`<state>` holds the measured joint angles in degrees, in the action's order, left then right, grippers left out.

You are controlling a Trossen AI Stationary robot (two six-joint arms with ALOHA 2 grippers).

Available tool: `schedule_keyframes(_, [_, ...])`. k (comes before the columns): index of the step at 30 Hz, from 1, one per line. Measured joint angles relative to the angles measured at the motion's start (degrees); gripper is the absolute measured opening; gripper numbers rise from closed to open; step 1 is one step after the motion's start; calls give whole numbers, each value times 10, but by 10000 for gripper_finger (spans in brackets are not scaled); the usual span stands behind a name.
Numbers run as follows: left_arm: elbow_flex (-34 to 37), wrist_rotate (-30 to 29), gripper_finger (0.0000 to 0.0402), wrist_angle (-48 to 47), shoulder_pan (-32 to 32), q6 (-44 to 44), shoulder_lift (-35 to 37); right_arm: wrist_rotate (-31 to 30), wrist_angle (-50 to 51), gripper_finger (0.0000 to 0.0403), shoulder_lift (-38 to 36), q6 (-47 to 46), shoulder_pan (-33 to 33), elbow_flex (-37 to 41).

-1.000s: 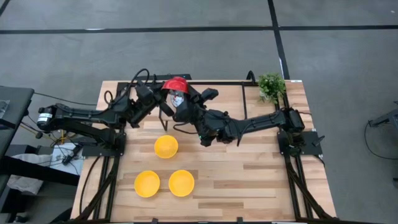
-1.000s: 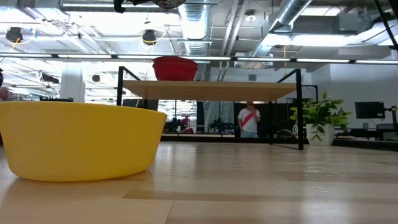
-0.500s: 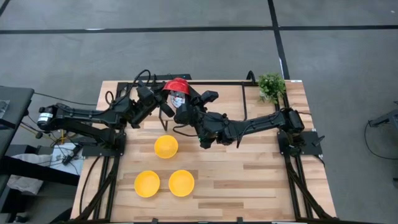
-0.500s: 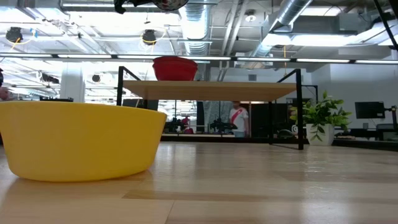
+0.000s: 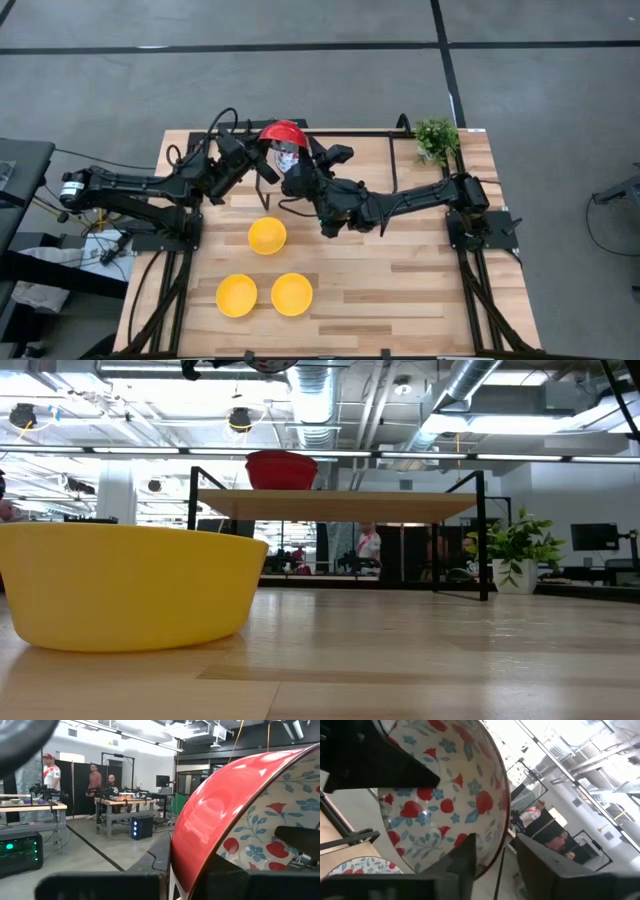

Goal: Pick & Place Mini bowls
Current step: Stack the red bowl on the red bowl on the shelf

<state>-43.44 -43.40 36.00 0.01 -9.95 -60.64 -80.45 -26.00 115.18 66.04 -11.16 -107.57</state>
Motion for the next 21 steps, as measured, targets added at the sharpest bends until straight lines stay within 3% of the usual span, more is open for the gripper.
schedule_keyframes(5, [0,4,21,-3,0,0,0,1,0,199,0,0,0,0])
schedule_keyframes(9, [0,-19,21,-10,0,-21,3,-19,-1,228,0,19,-5,0])
schedule_keyframes(15, [0,-67,21,-50,0,-24,32,-31,65,232,-16,12,-15,0])
schedule_keyframes(18, [0,-72,21,-85,0,12,51,-42,159,225,-34,-24,-13,0])
schedule_keyframes(21, [0,-72,21,-117,0,50,63,-66,278,219,-57,-117,3,0])
